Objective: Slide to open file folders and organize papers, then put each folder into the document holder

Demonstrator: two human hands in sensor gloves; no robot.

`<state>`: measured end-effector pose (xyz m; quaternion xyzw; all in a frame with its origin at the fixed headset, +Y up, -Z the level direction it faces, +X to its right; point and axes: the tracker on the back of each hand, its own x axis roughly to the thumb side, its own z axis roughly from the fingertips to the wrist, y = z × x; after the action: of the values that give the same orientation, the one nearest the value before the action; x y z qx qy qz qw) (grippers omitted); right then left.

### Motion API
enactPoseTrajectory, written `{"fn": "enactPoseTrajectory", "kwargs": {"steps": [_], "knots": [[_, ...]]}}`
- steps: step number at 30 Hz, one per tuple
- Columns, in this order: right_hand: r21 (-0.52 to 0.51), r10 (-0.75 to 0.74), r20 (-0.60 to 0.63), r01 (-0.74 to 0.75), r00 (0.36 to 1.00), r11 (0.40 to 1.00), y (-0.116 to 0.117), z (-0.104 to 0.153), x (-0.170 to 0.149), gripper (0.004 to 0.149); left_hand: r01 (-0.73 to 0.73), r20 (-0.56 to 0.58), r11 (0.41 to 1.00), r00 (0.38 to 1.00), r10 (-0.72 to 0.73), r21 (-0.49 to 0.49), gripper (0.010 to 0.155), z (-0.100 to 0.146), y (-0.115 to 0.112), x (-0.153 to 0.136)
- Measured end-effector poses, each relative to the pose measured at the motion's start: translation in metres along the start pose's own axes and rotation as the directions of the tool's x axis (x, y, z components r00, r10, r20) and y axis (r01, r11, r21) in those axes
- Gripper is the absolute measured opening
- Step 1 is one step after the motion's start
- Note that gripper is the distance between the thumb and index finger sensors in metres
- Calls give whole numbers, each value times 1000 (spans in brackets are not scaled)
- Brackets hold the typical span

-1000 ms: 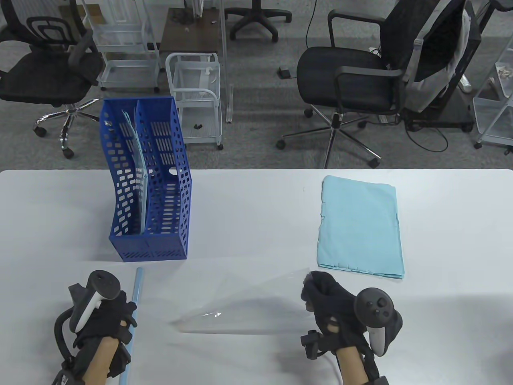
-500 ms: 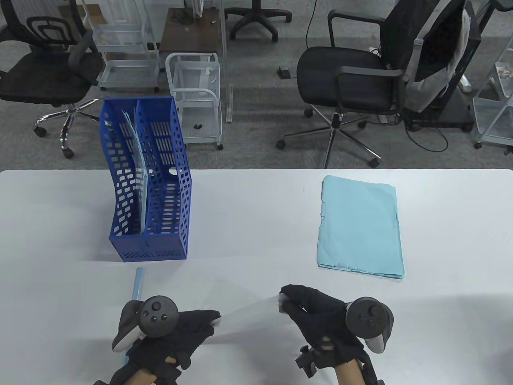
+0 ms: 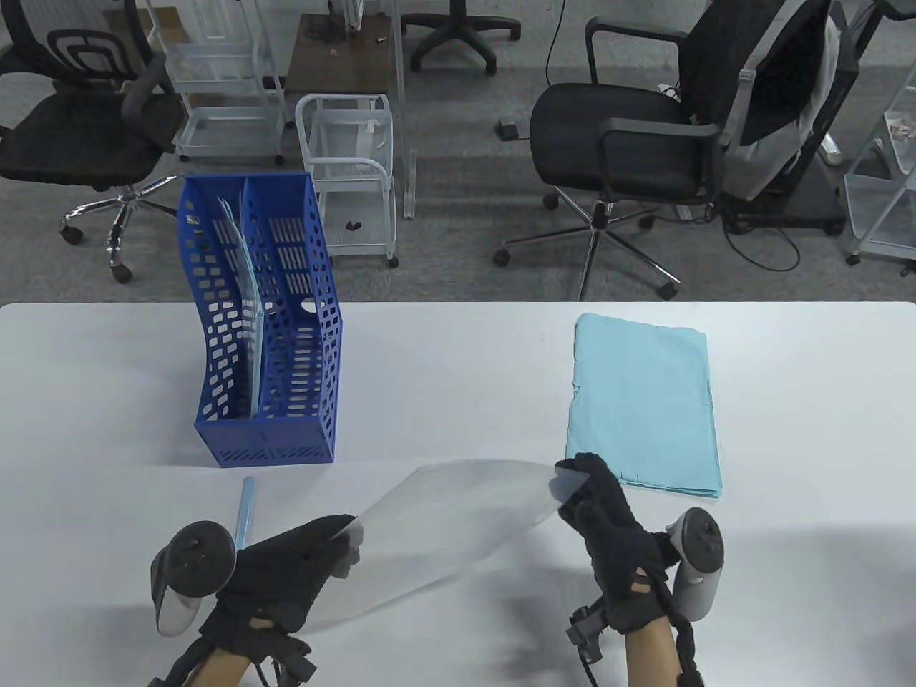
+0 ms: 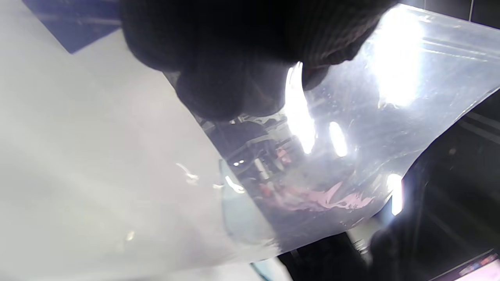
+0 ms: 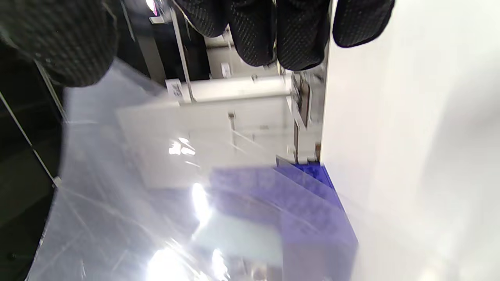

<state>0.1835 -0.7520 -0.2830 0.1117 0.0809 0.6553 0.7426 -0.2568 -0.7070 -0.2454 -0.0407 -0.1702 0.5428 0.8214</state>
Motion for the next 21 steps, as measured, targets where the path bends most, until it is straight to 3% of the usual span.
{"fn": "enactPoseTrajectory", "kwargs": {"steps": [2, 4, 6, 7, 9, 11, 16, 21], "knots": [[83, 23, 1, -23, 1000, 996, 13, -5, -2, 87, -84, -19, 996, 996, 84, -1, 42, -1, 1, -7], [153, 50, -5, -49, 999, 987, 28, -8, 1, 74, -167, -63, 986, 984, 167, -2, 42, -3, 0, -16], [100, 120, -11, -118, 993, 988, 35, -8, 8, 51, -204, -113, 979, 972, 205, 20, 43, -3, -2, -22], [16, 188, -10, -187, 982, 982, 36, -6, 11, 44, -199, -137, 980, 970, 201, 24, 43, -3, -3, -24], [-104, 275, -36, -277, 961, 955, 36, -4, 15, 41, -168, -173, 986, 971, 167, 13, 44, -3, -5, -26], [-111, 284, -60, -290, 957, 951, 34, -3, 15, 41, -144, -223, 990, 965, 138, -9, 46, -4, -8, -27], [-164, 313, -168, -339, 935, 926, 31, -1, 10, 41, -10, -340, 1000, 940, 12, 8, 67, 1, -11, -25], [-189, 359, -258, -411, 897, 892, 40, 1, 8, 41, 136, -368, 991, 921, -128, -5, 68, 1, -15, -20]]}}
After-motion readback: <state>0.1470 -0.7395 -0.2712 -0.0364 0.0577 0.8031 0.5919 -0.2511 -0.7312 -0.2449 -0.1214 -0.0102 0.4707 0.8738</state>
